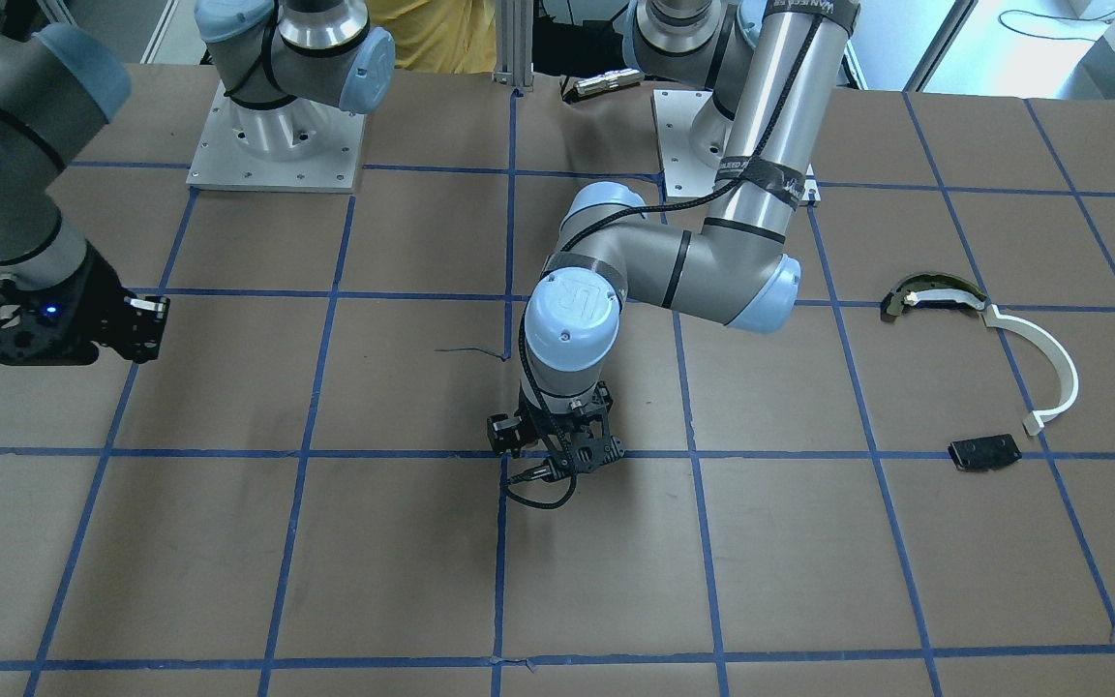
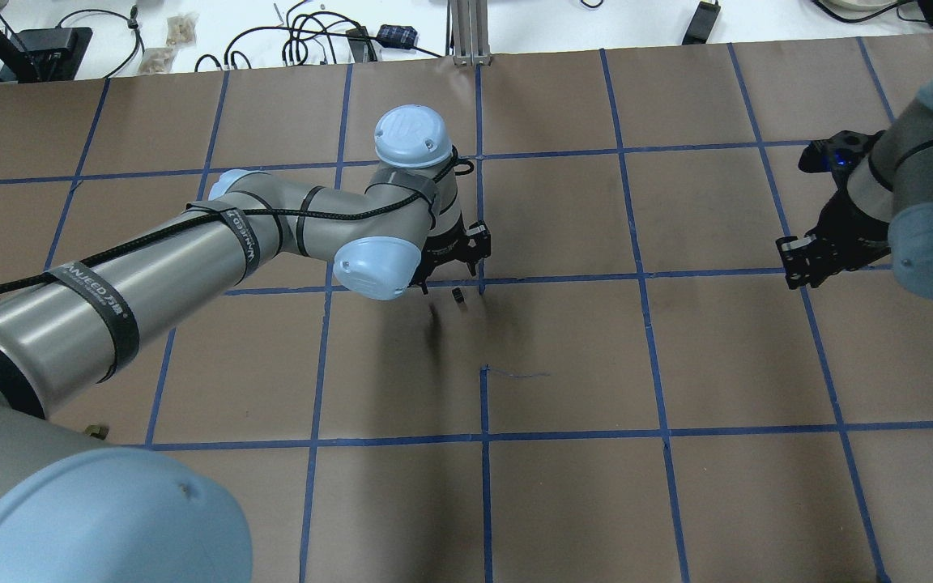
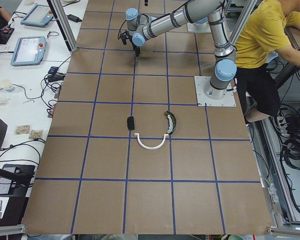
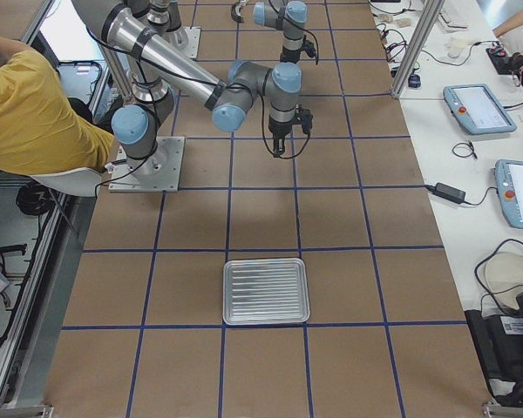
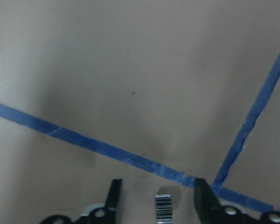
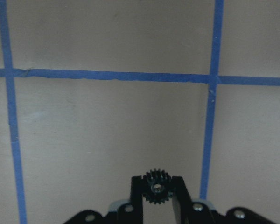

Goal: Place bearing gear from tray to pile

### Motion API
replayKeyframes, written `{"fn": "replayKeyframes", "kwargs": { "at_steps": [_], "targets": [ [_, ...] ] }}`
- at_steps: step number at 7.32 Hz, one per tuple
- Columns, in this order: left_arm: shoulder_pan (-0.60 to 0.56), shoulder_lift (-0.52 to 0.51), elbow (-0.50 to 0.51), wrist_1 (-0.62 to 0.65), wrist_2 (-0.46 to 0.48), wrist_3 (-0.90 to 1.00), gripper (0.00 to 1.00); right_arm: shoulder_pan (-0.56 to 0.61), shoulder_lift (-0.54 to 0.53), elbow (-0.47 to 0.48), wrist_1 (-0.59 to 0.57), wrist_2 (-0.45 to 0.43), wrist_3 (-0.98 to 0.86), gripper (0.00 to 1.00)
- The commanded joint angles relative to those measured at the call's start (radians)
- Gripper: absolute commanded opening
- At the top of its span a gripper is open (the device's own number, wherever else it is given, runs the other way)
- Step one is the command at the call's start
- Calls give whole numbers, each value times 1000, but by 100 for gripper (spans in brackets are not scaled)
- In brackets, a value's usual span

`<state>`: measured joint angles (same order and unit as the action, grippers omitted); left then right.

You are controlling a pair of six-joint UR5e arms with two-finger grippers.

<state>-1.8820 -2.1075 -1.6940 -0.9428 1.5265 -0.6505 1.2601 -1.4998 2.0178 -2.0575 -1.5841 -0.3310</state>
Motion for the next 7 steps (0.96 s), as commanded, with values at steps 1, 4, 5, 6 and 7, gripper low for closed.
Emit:
{"fn": "replayKeyframes", "kwargs": {
  "at_steps": [1, 4, 5, 6, 7],
  "targets": [
    [-8, -8, -9, -1, -8, -7, 48, 67, -8, 16, 7, 19, 105, 0],
    [-20, -9, -12, -2, -45, -28, 0, 84, -33, 51, 27, 24, 142, 0],
    [-20, -8, -7, -2, -42, -11, 0, 85, -31, 51, 25, 24, 144, 0],
    [-19, -5, 0, -2, -32, 3, 0, 85, -33, 51, 22, 32, 144, 0],
    [-10, 3, 4, -5, -26, 62, 0, 85, -34, 51, 23, 59, 154, 0]
  ]
}}
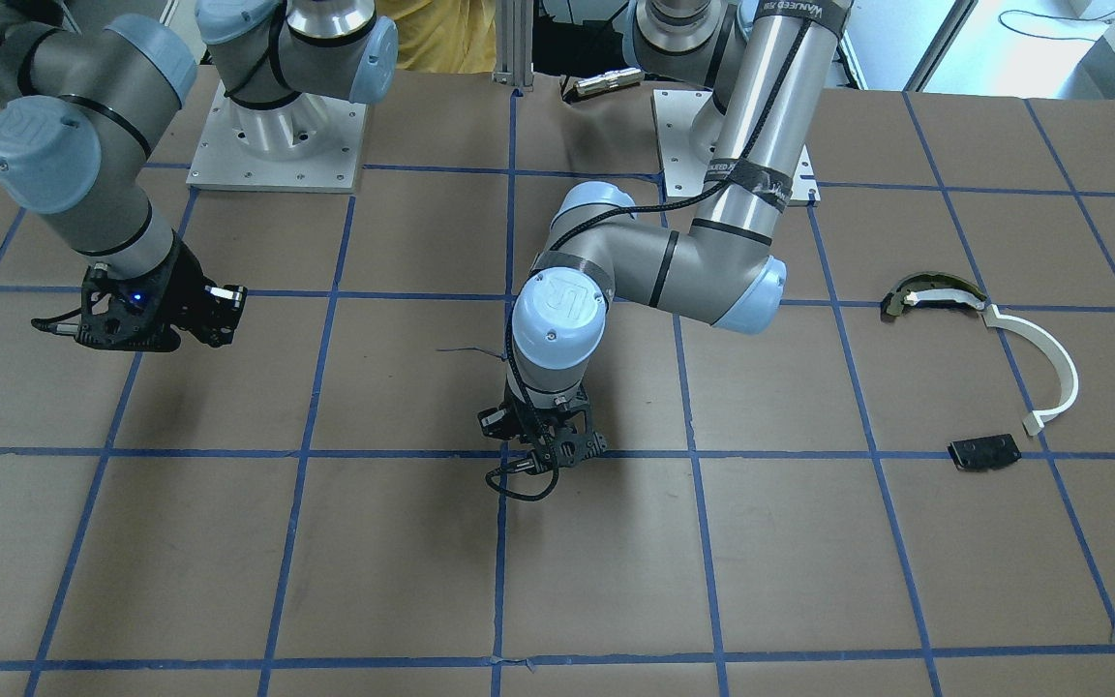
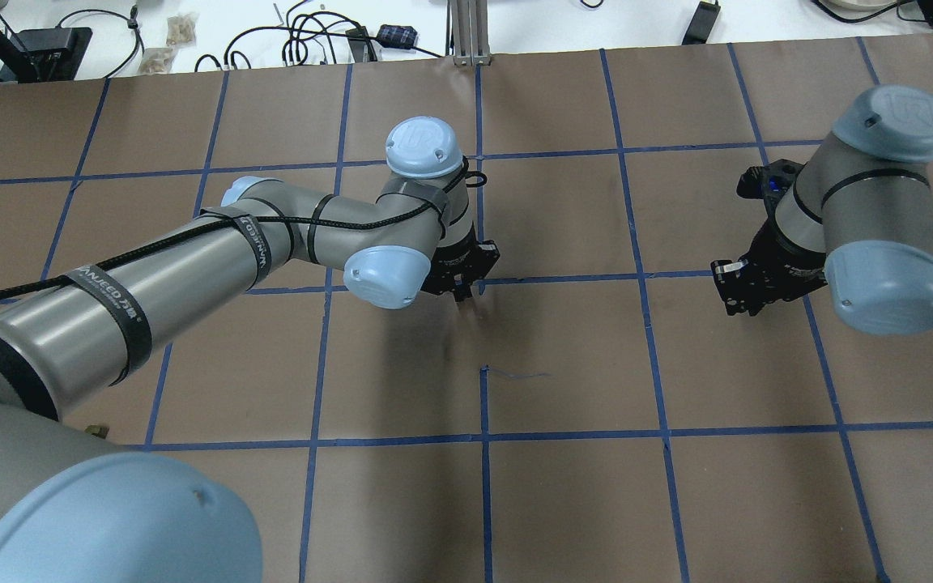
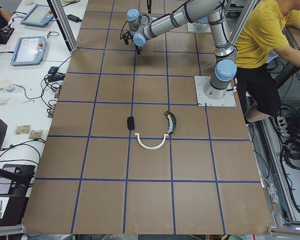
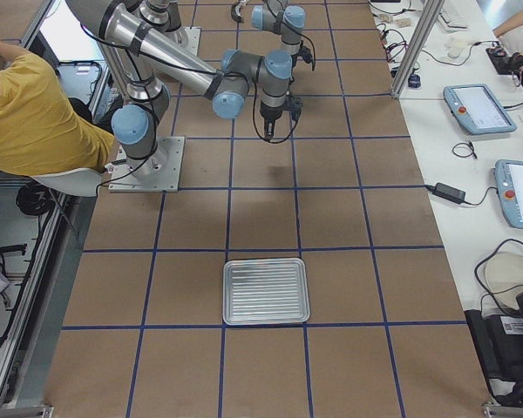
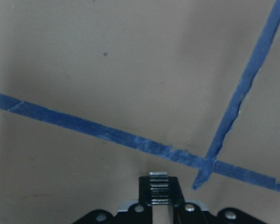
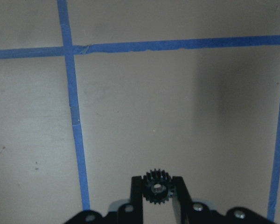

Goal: Place bearing gear from tray to pile

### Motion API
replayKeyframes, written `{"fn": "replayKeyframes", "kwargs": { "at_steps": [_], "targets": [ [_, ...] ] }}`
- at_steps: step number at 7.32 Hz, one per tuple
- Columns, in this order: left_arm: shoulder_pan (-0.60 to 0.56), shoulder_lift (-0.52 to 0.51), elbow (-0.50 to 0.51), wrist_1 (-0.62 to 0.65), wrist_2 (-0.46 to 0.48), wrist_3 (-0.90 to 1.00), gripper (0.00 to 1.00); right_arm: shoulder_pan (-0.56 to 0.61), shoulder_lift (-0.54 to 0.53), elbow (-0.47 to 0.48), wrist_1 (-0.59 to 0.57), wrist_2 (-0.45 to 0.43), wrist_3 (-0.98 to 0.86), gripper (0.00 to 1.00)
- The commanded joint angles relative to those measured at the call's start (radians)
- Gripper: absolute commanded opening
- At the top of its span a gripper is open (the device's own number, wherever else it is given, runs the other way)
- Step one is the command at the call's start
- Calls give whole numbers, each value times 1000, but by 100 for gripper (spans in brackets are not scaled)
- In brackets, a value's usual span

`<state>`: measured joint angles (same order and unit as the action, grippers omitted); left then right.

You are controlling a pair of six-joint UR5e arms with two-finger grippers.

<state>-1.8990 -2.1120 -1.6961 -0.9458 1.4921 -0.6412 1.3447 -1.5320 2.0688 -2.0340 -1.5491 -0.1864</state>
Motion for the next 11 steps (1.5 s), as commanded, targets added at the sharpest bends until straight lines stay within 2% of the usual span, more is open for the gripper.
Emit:
{"fn": "replayKeyframes", "kwargs": {
  "at_steps": [1, 2, 3, 4, 5, 6, 7, 8, 9, 10, 11],
  "targets": [
    [55, 36, 13, -14, 14, 116, 0, 20, -5, 1, 1, 44, 49, 0],
    [165, 76, 32, -78, 48, 171, 0, 118, -2, -3, -9, 40, 173, 0],
    [254, 119, 53, -114, 50, 318, 0, 239, 7, -19, -40, 43, 332, 0],
    [321, 159, 64, -164, 80, 422, 0, 346, 45, -22, -85, 41, 493, 0],
    [412, 190, 53, -213, 155, 562, 0, 473, 91, -27, -177, 41, 636, 0],
    [526, 216, 44, -250, 165, 684, 0, 604, 169, -33, -240, 35, 739, 0],
    [632, 237, 41, -264, 177, 842, 0, 695, 252, -74, -329, 41, 831, 0],
    [731, 251, 39, -268, 229, 996, 0, 752, 335, -157, -327, 43, 917, 0],
    [829, 262, 30, -286, 235, 1097, 0, 799, 383, -226, -325, 40, 948, 0],
    [942, 260, 1, -300, 235, 1153, 0, 797, 407, -236, -331, 35, 917, 5],
    [1030, 250, -52, -297, 232, 1222, 0, 780, 412, -239, -333, 17, 844, 25]
  ]
}}
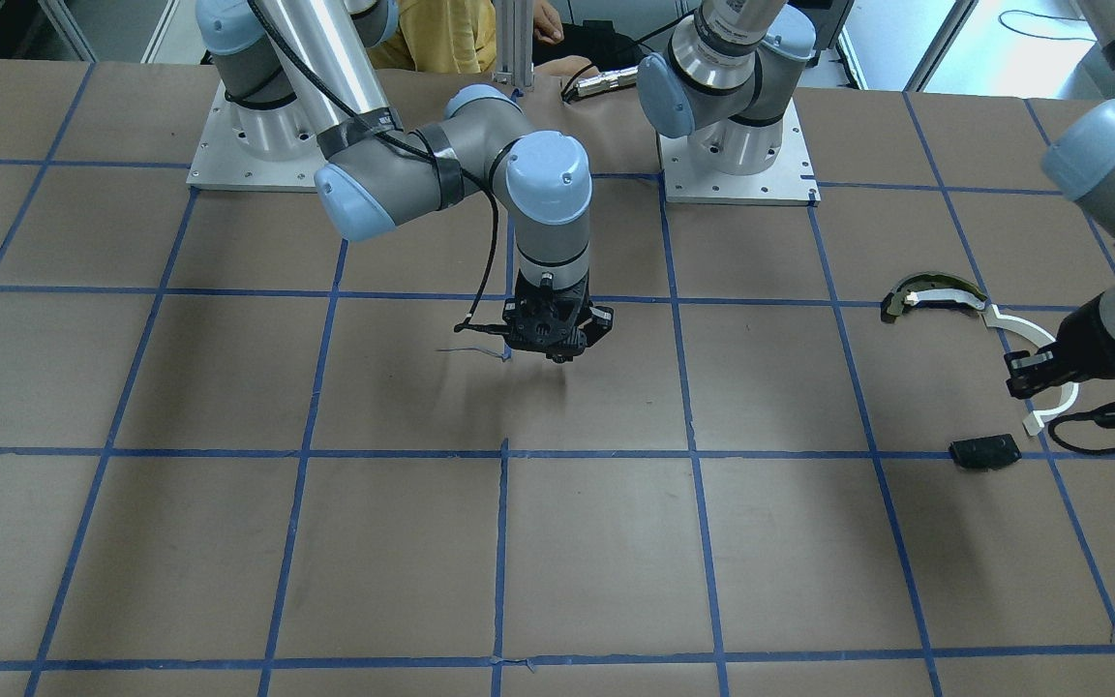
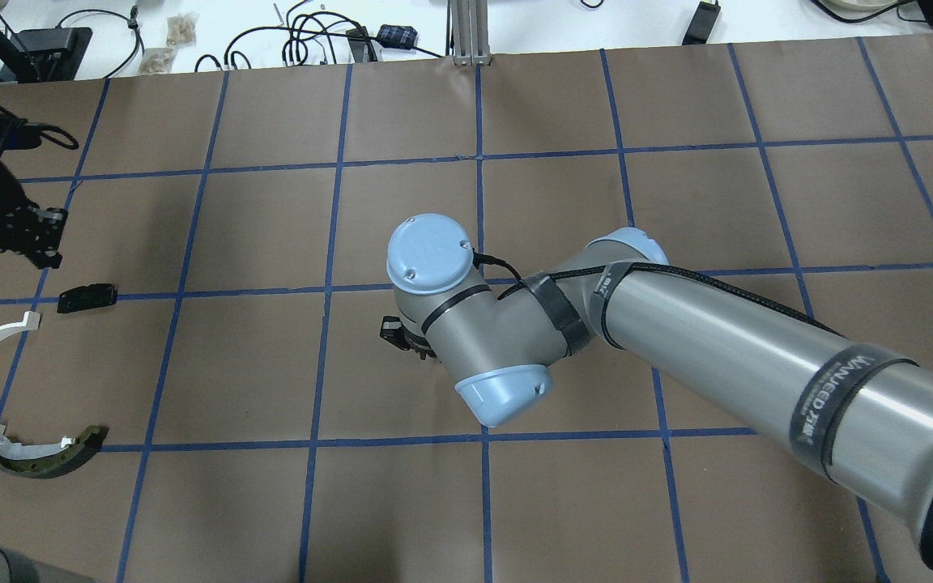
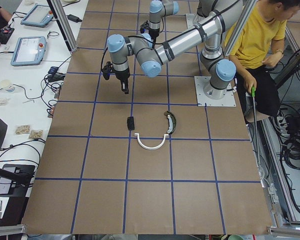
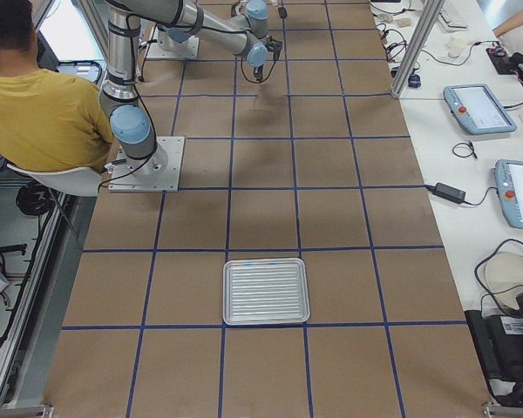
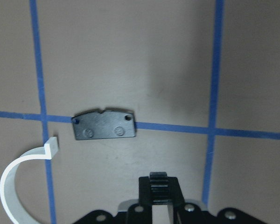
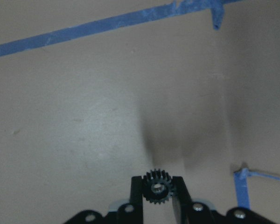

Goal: Place bearing gear from tray to pile

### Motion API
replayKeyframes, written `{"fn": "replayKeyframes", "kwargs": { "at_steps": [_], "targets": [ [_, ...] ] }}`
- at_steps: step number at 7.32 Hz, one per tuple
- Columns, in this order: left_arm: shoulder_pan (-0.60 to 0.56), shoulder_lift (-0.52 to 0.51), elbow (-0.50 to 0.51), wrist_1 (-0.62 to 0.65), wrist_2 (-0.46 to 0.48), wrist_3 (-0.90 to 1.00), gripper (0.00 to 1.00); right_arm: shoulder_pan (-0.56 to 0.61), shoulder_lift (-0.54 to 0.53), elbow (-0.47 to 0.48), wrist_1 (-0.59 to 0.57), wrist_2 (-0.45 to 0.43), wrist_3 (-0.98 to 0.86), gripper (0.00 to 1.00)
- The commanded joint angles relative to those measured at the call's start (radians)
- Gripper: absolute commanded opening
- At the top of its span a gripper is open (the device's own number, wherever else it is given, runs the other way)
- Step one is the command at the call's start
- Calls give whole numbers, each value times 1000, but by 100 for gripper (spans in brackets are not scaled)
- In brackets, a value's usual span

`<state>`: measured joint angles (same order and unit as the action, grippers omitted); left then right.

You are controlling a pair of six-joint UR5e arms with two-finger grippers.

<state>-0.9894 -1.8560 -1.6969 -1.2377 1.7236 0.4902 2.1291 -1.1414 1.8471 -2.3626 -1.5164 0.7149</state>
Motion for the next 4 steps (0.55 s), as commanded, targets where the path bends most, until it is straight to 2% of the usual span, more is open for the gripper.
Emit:
{"fn": "replayKeyframes", "kwargs": {
  "at_steps": [1, 2, 3, 4],
  "targets": [
    [165, -17, -87, 6, 1, 123, 0, -46, 20, -20, -12, -54, -70, 88],
    [169, -29, -93, 6, -1, 117, 0, -122, 3, -31, 0, -68, -78, 100],
    [164, -41, -99, 4, -5, 107, 0, -180, -35, -67, 88, -67, -121, 100],
    [161, -49, -99, 4, -10, 108, 0, -243, -73, -121, 215, -82, -243, 100]
  ]
}}
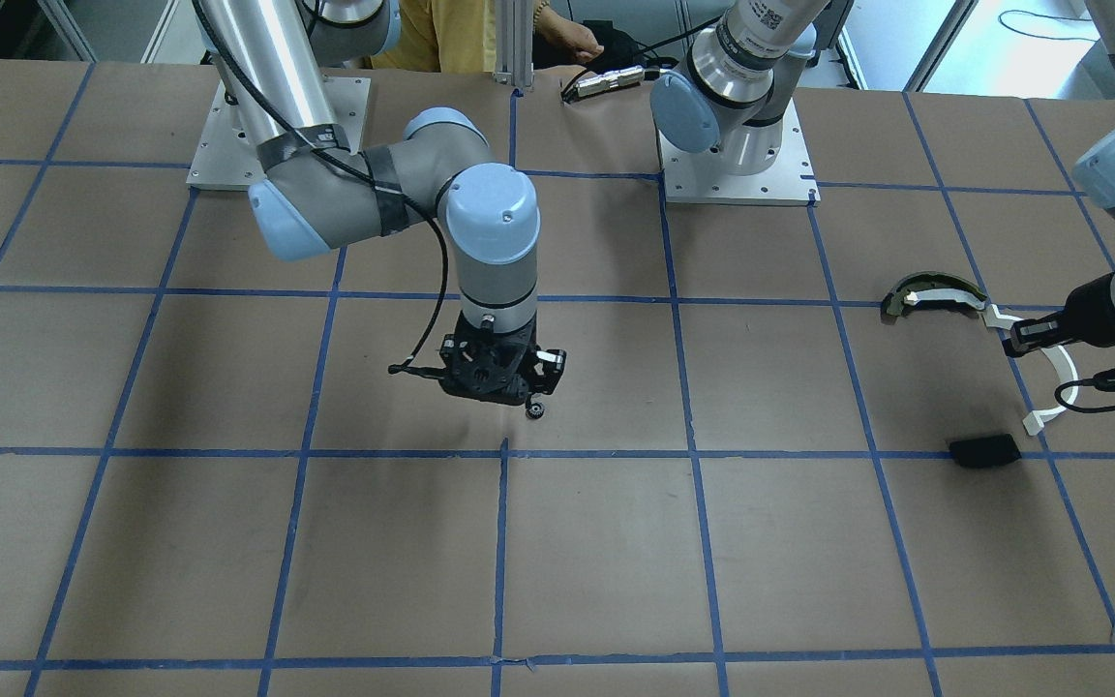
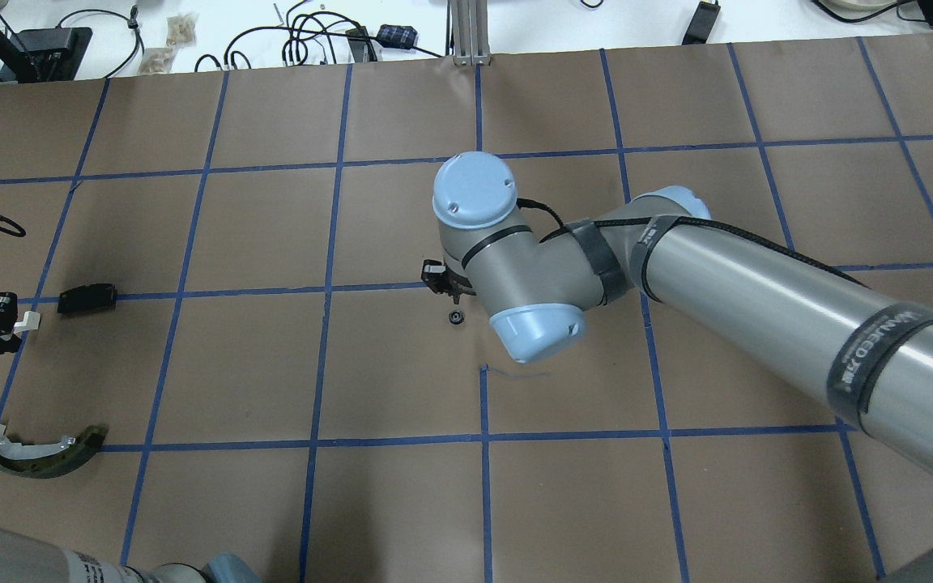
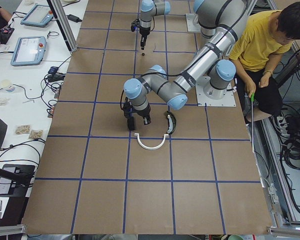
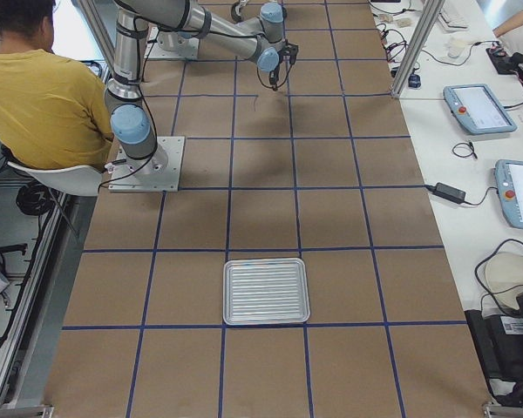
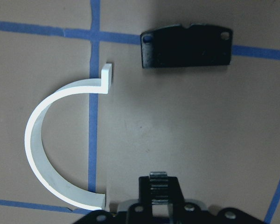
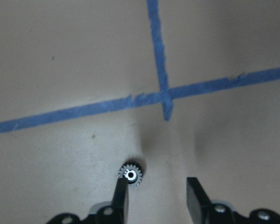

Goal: Place bearing gear from tray to pile

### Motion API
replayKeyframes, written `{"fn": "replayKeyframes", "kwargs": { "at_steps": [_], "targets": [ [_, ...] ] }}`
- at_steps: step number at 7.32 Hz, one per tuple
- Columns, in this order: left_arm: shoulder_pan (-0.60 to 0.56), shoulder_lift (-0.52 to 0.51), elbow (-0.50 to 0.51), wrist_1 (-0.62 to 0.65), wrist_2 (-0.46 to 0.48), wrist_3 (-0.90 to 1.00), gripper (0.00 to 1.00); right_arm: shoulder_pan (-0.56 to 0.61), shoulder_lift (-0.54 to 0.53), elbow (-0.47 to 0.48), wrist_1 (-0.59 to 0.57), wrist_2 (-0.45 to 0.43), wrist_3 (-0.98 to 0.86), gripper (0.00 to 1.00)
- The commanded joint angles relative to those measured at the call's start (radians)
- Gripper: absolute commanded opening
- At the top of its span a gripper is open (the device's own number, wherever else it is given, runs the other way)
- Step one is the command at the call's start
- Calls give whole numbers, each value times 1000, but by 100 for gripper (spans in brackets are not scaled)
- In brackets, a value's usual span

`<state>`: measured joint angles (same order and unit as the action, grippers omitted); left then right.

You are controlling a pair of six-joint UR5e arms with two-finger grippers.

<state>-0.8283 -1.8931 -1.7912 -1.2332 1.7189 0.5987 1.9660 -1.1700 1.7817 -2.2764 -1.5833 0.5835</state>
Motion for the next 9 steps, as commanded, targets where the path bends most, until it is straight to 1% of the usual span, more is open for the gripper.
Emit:
{"fn": "replayKeyframes", "kwargs": {
  "at_steps": [1, 2, 3, 4, 5, 6, 7, 8, 9],
  "targets": [
    [0, -14, -5, 0, -1, 4, 0, -143, -98, -99, 217, -15, -198, 100],
    [-2, -20, -5, 3, -5, -2, 31, -233, -143, -111, 306, -17, -343, 100],
    [-11, -23, -5, 4, -7, -2, 46, -328, -202, -119, 386, -23, -450, 100],
    [-29, -20, -4, 6, -7, -2, 85, -387, -267, -139, 516, -11, -493, 100],
    [-57, -9, -4, 5, -7, -22, 92, -383, -339, -156, 635, -6, -493, 100],
    [-107, 11, 7, -8, -7, -90, 95, -348, -394, -175, 635, 31, -484, 100],
    [-179, 31, 13, -8, -15, -147, 100, -339, -401, -258, 687, 60, -482, 100],
    [-268, 41, 22, -6, -45, -222, 100, -338, -395, -354, 787, 60, -484, 100],
    [-375, 39, 47, -2, -106, -343, 100, -334, -413, -404, 854, 68, -488, 100]
  ]
}}
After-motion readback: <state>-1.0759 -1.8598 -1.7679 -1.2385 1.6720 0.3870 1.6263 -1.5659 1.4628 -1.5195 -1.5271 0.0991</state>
